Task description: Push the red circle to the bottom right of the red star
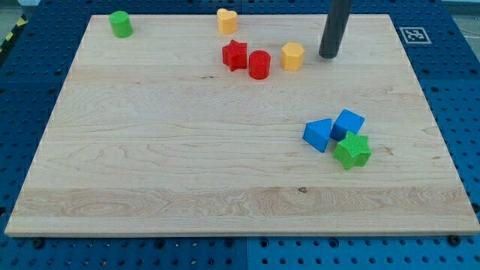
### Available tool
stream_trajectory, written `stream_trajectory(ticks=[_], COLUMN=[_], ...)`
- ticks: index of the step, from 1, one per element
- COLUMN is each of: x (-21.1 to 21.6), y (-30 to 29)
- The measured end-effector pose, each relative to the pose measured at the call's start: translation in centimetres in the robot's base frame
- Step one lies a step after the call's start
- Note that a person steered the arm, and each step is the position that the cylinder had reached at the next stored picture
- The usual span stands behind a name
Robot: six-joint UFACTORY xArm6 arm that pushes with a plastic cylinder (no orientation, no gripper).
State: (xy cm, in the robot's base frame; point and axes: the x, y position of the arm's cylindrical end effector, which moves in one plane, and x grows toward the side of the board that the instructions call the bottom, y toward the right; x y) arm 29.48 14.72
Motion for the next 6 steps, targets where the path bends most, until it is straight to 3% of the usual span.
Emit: stream_trajectory(ticks=[3,5,6], x=[-0.8,3.6,3.3], y=[-9.9,-10.5,-10.2])
